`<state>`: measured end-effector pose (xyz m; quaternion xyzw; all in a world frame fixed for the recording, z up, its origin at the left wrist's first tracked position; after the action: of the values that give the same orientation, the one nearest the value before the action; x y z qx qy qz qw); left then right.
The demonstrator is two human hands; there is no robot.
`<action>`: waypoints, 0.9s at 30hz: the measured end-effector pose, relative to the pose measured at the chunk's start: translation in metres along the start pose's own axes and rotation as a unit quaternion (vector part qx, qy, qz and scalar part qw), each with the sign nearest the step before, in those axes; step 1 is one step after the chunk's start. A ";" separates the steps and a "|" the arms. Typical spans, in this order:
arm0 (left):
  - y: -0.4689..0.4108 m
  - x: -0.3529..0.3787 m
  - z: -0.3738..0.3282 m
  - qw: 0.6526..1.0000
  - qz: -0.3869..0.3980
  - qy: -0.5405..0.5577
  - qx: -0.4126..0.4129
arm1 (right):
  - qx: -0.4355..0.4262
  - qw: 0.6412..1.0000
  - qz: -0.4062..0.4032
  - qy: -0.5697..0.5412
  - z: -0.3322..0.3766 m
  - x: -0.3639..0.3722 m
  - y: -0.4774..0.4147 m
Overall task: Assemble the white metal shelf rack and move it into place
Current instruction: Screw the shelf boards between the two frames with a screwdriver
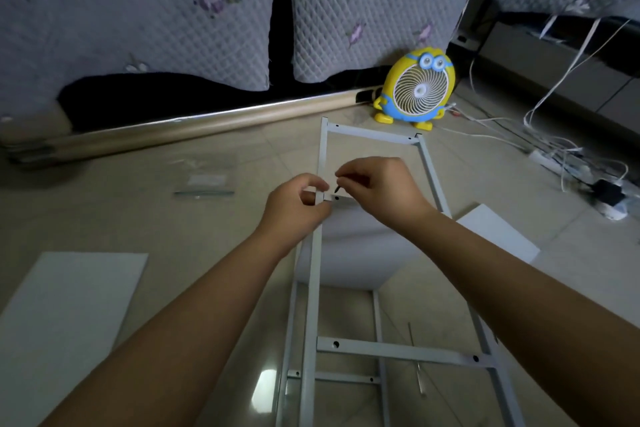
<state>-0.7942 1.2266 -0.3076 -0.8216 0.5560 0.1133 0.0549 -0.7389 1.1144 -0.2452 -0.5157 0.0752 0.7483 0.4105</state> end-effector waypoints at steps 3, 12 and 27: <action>-0.002 -0.001 0.001 1.000 0.007 -0.023 0.017 | 0.007 0.999 0.023 0.025 -0.001 0.001 -0.002; 0.000 -0.006 0.001 0.999 0.026 -0.021 0.020 | -0.009 0.998 0.050 0.042 -0.004 0.005 -0.002; 0.007 -0.007 0.009 0.989 0.063 0.129 -0.032 | -0.083 0.984 0.108 0.118 0.003 0.009 -0.006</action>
<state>-0.8040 1.2318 -0.3144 -0.7938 0.6055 0.0270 -0.0511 -0.7385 1.1251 -0.2498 -0.6211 0.1162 0.7259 0.2716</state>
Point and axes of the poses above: each hand's wrist, its own y-axis away from the middle knuckle, its own x-axis out of the palm, z = x × y, the point moved 3 cm from there along -y, towards the middle knuckle
